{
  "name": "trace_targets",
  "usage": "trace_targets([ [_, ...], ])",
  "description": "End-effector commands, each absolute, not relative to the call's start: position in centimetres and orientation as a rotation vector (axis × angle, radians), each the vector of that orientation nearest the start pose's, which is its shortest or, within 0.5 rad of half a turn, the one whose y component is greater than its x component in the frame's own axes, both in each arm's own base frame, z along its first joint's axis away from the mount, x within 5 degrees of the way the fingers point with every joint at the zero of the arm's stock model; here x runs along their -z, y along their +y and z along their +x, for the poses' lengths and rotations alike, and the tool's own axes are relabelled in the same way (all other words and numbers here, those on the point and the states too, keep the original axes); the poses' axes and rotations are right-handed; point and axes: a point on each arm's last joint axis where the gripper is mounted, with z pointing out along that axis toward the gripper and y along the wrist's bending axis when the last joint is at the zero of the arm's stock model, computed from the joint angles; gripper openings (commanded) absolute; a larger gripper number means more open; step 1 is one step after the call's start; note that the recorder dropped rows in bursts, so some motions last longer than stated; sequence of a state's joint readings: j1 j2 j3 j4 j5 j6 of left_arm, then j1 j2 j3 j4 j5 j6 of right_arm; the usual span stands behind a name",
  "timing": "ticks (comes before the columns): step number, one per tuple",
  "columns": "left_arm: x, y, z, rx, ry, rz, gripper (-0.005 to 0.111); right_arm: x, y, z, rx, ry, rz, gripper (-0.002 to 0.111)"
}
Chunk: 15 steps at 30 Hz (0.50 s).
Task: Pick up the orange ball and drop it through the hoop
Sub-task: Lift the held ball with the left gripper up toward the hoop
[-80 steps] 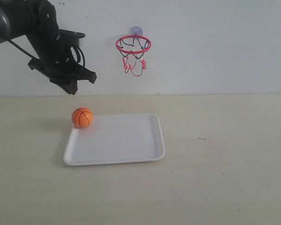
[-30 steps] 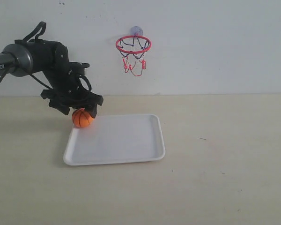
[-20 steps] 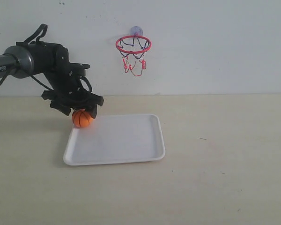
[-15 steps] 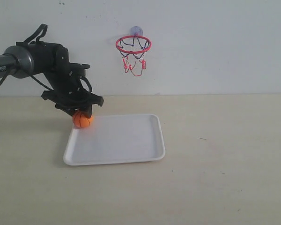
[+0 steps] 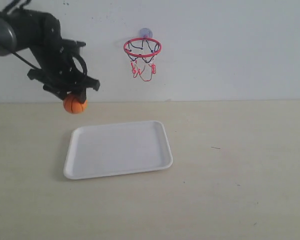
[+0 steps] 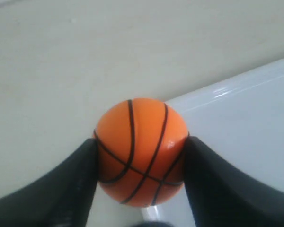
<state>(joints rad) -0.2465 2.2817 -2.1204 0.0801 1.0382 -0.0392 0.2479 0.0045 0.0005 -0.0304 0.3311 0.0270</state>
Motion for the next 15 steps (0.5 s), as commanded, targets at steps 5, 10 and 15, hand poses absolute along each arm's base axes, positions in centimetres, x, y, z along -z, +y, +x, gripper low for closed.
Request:
trace_targets([
  [5,-30.0,-12.2,47.1,0.137,2.542,0.319,0.004,-18.4,1.2,5.3,-0.162,1.795,-0.226,0.000],
  [10,-30.7,-12.8,47.1,0.192,2.472,0.400,0.004,-18.4,1.2,5.3,-0.162,1.795,-0.226,0.000],
  [15,-31.2,-13.1,47.7,0.202,2.375,0.432,0.004,-18.4,1.2,5.3,-0.162,1.795,-0.226,0.000],
])
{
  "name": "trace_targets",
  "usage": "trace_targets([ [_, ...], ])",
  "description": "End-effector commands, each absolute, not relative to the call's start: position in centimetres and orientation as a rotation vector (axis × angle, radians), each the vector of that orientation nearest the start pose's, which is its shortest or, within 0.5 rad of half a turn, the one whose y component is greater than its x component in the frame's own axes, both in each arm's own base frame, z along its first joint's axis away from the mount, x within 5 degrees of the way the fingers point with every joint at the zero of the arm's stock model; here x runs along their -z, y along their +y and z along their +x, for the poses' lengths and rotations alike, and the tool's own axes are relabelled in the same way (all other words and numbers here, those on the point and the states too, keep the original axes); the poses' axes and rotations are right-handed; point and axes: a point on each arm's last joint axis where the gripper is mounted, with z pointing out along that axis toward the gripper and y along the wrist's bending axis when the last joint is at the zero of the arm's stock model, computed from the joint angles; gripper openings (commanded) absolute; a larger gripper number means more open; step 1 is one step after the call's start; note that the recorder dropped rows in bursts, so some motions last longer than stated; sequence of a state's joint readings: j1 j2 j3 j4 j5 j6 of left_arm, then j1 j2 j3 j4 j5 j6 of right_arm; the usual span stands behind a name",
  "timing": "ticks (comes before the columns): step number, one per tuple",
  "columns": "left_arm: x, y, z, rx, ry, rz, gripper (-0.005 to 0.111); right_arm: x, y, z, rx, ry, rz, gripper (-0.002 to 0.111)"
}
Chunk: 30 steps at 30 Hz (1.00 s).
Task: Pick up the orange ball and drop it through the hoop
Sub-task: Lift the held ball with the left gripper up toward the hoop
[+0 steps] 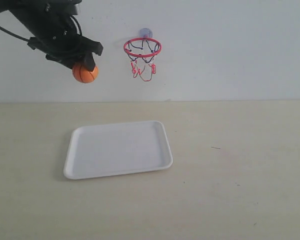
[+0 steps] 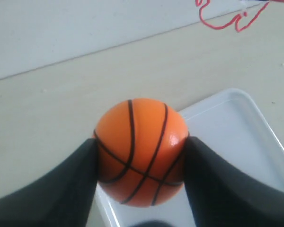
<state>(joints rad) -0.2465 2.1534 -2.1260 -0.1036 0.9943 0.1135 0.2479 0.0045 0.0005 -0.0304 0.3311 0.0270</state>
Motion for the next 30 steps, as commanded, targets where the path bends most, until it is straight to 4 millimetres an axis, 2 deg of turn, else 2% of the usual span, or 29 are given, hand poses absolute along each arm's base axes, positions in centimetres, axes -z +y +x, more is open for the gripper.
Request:
trace_targets([
  [1,-31.3,-13.1,47.8,0.202,2.359,0.428,0.004,-18.4,1.2,5.3,-0.162,1.795,-0.226,0.000],
  [7,-33.0,-14.2,48.6,0.367,2.163,0.339,0.004,-18.4,1.2,5.3,-0.162,1.795,-0.226,0.000],
  [12,-36.3,-16.2,49.4,0.614,1.804,0.167,0.004,-18.4,1.2,5.3,-0.162,1.795,-0.226,0.000],
  [15,-37.0,-17.4,49.7,0.628,1.665,0.102,0.004,-18.4,1.2,5.3,-0.162,1.795,-0.226,0.000],
  [19,-36.1,-19.4,49.5,0.591,1.654,0.179,0.004,-18.4,1.2,5.3,-0.162,1.795,-0.226,0.000],
  [21,-35.4,-19.8,49.7,0.579,1.652,0.165,0.004,-18.4,1.2,5.3,-0.162,1.795,-0.226,0.000],
  [30,-33.2,-18.9,51.3,0.534,1.648,0.066,0.004,-18.4,1.2,5.3,-0.162,1.795,-0.226,0.000],
])
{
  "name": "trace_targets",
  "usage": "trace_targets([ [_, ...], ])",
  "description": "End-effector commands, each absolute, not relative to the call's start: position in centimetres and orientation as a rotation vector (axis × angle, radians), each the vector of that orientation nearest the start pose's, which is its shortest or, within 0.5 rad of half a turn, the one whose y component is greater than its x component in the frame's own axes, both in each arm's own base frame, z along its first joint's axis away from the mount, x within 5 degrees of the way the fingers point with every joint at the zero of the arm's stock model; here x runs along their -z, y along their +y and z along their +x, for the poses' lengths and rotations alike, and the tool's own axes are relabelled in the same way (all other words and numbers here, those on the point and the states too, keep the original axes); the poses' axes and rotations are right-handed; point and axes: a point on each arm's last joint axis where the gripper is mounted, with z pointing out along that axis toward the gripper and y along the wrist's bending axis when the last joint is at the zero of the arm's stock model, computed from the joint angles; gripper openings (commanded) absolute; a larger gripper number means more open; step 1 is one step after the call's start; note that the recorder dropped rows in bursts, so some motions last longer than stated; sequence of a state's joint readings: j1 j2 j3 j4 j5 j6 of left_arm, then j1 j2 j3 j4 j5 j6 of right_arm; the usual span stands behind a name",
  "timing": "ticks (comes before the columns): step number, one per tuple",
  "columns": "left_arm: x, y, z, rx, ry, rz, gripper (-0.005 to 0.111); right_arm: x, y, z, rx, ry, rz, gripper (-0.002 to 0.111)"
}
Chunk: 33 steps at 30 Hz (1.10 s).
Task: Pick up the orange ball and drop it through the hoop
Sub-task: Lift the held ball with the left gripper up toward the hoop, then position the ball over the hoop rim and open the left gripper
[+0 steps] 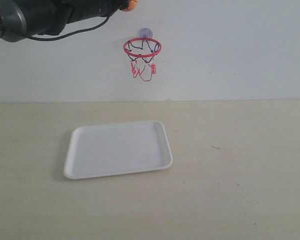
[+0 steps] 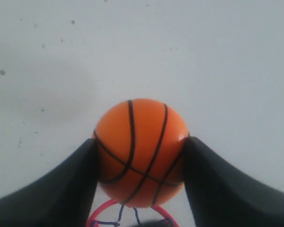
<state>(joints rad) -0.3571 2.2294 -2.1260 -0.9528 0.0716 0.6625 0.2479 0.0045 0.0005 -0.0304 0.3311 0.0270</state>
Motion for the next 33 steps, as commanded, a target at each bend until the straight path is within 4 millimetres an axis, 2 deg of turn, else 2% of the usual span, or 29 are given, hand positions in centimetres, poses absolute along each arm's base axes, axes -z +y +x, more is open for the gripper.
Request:
trace_targets([
  [1,-33.0,-18.6,51.5,0.539,1.663,0.074,0.004,-18.4,1.2,5.3,-0.162,1.795,-0.226,0.000],
  [9,-32.5,-15.7,52.2,0.685,1.747,-0.003,0.004,-18.4,1.2,5.3,-0.162,1.795,-0.226,0.000],
  [15,-32.2,-13.1,53.0,0.857,1.749,-0.168,0.004,-18.4,1.2,5.3,-0.162,1.795,-0.226,0.000],
  [19,-30.4,-12.9,53.6,1.012,1.788,-0.220,0.004,-18.4,1.2,5.3,-0.162,1.795,-0.226,0.000],
  [23,-27.8,-14.0,54.4,1.247,1.829,-0.257,0.004,-18.4,1.2,5.3,-0.162,1.795,-0.226,0.000],
  [26,-26.3,-14.8,55.2,1.362,1.837,-0.229,0.004,-18.4,1.2,5.3,-0.162,1.795,-0.226,0.000],
  [29,-25.8,-15.2,56.0,1.410,1.816,-0.215,0.004,-18.4,1.2,5.3,-0.162,1.795,-0.226,0.000],
  [33,-26.2,-15.6,56.3,1.427,1.776,-0.152,0.004,-18.4,1.2,5.3,-0.162,1.795,-0.226,0.000],
])
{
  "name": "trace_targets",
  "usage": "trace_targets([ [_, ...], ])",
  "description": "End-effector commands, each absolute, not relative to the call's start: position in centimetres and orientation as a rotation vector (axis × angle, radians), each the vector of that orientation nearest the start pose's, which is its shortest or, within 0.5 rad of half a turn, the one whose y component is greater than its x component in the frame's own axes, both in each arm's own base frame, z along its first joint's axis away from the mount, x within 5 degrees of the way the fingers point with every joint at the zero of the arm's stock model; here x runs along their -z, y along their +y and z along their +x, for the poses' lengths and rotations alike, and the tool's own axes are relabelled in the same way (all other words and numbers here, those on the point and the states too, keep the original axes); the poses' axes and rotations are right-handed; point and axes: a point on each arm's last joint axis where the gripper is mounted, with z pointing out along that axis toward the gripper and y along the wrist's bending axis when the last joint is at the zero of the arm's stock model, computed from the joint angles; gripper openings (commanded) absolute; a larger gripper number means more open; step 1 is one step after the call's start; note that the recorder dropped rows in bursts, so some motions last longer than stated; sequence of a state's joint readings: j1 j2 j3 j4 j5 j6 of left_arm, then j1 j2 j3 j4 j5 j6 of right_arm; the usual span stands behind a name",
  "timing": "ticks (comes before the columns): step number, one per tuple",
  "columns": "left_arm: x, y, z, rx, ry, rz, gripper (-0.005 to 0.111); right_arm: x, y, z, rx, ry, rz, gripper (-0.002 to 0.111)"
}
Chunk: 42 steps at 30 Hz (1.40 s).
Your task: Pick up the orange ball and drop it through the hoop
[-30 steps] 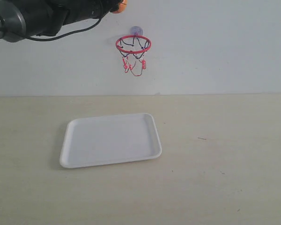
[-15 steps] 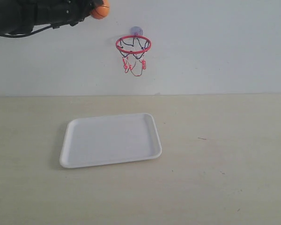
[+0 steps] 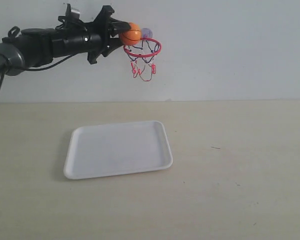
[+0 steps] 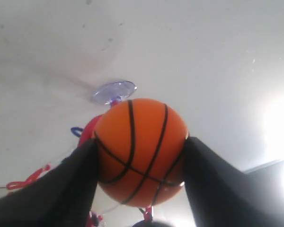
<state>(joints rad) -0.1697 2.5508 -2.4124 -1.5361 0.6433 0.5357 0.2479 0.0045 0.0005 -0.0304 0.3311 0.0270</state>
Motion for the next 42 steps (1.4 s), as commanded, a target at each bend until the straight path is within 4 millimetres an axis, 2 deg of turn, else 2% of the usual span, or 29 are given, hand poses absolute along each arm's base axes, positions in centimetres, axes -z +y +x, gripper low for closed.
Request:
trace_targets([
  [1,-26.4,-15.6,56.3,1.418,1.776,-0.138,0.004,-18.4,1.2,5.3,-0.162,1.795,-0.226,0.000],
  [5,-26.8,-15.7,56.1,1.392,1.796,-0.103,0.004,-18.4,1.2,5.3,-0.162,1.795,-0.226,0.000],
  [9,-26.3,-15.8,55.9,1.373,1.847,-0.063,0.004,-18.4,1.2,5.3,-0.162,1.795,-0.226,0.000],
  [15,-26.2,-15.8,56.0,1.324,1.838,-0.013,0.005,-18.4,1.2,5.3,-0.162,1.795,-0.226,0.000],
  [17,-26.2,-15.8,56.0,1.308,1.841,0.010,0.017,-18.4,1.2,5.3,-0.162,1.792,-0.226,0.000],
  [20,-26.1,-15.8,56.0,1.295,1.848,0.018,0.048,-18.4,1.2,5.3,-0.162,1.794,-0.226,0.000],
  [22,-26.1,-15.7,56.1,1.288,1.843,0.008,0.061,-18.4,1.2,5.3,-0.162,1.794,-0.226,0.000],
  [24,-26.1,-15.7,56.1,1.285,1.837,-0.002,0.070,-18.4,1.2,5.3,-0.162,1.794,-0.226,0.000],
  [27,-26.2,-15.7,56.1,1.285,1.834,-0.007,0.074,-18.4,1.2,5.3,-0.162,1.794,-0.226,0.000],
  [31,-26.2,-15.7,56.1,1.289,1.832,-0.010,0.073,-18.4,1.2,5.3,-0.162,1.794,-0.226,0.000],
  [33,-26.4,-15.5,56.1,1.287,1.829,-0.010,0.067,-18.4,1.2,5.3,-0.162,1.794,-0.226,0.000],
  [36,-27.1,-14.5,56.2,1.273,1.812,-0.021,0.037,-18.4,1.2,5.3,-0.162,1.794,-0.226,0.000],
  [38,-27.6,-13.6,56.2,1.258,1.811,-0.006,0.009,-18.4,1.2,5.3,-0.162,1.794,-0.226,0.000],
  [39,-27.8,-13.3,56.1,1.241,1.813,0.025,0.005,-18.4,1.2,5.3,-0.162,1.794,-0.226,0.000],
  [42,-28.7,-12.0,55.7,1.150,1.857,0.121,0.004,-18.4,1.2,5.3,-0.162,1.794,-0.226,0.000],
])
